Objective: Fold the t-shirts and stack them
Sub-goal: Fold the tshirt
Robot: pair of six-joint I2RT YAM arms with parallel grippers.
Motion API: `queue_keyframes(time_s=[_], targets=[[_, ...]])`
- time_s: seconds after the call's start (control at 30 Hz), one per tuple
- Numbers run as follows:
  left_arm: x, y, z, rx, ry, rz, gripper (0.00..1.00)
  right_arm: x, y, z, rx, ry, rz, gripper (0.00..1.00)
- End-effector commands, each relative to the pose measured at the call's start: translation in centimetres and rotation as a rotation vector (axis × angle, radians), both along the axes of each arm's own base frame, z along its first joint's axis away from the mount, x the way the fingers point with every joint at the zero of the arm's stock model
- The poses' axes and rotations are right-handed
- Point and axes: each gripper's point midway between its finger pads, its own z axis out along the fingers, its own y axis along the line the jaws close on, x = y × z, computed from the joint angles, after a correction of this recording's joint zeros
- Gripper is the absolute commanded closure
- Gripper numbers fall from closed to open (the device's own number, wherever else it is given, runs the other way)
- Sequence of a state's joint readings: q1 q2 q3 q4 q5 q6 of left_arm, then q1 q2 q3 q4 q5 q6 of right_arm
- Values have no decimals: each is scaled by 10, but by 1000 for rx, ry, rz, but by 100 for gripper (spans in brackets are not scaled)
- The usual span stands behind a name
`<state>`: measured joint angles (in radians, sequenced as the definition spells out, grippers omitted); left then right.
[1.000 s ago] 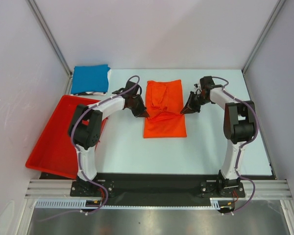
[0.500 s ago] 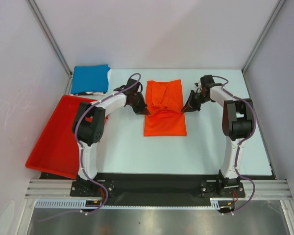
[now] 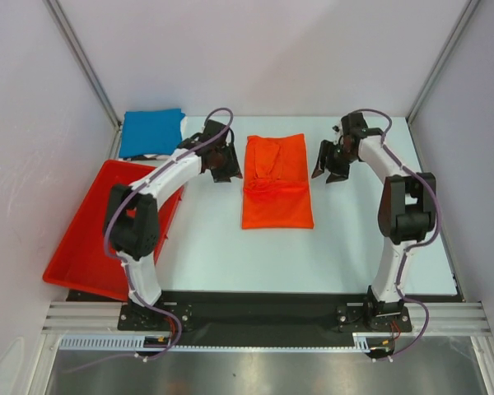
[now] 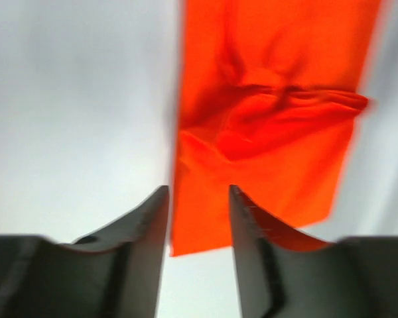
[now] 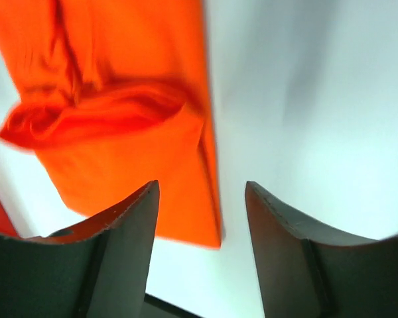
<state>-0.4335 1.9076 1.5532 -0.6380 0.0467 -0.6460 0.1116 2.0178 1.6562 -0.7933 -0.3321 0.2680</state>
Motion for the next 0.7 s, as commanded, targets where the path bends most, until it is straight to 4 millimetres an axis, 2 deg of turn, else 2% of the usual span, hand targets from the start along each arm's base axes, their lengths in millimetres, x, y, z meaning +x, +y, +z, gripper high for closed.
queue_keyframes(time_s=[0.0,0.03,0.07,0.1,0.13,0.17,0.23,0.27,0.33,0.4,0.43,0.5,0.53,0.57,0.67], targets=[[-32,-30,37,-74,-110,-138,58,-34,31,27,-32,-65,73,46],[-39,-39,32,-106,-99,-152,62,-39,39,23,-27,-64,74,58],[-42,-54,30,-141,-119,-178,71,-48,55,9,-9,-62,96,63],[-53,-62,18,-174,-78,-196,74,-51,66,8,23,-71,106,68],[-56,-69,13,-197,-63,-212,77,-54,75,3,53,-53,84,81],[-58,-75,0,-208,-33,-224,84,-52,88,-2,88,-82,97,87],[-57,-88,-1,-261,-41,-260,89,-51,101,-10,143,-82,97,96],[-52,-93,-8,-275,-43,-270,91,-45,105,-11,168,-100,85,98],[-45,-98,-9,-296,-50,-303,94,-42,109,-24,178,-85,86,100],[-32,-97,-16,-306,-52,-305,94,-34,116,-24,222,-101,84,100],[-30,-97,-19,-315,-39,-310,94,-32,119,-32,231,-88,87,100],[-21,-94,-23,-325,-32,-314,94,-24,122,-35,243,-94,86,100],[-20,-94,-32,-323,-8,-318,94,-17,124,-32,250,-103,83,100],[-15,-88,-37,-313,2,-306,94,-15,127,-41,264,-87,88,100],[-2,-82,-45,-329,-4,-292,94,3,125,-42,294,-95,59,100]])
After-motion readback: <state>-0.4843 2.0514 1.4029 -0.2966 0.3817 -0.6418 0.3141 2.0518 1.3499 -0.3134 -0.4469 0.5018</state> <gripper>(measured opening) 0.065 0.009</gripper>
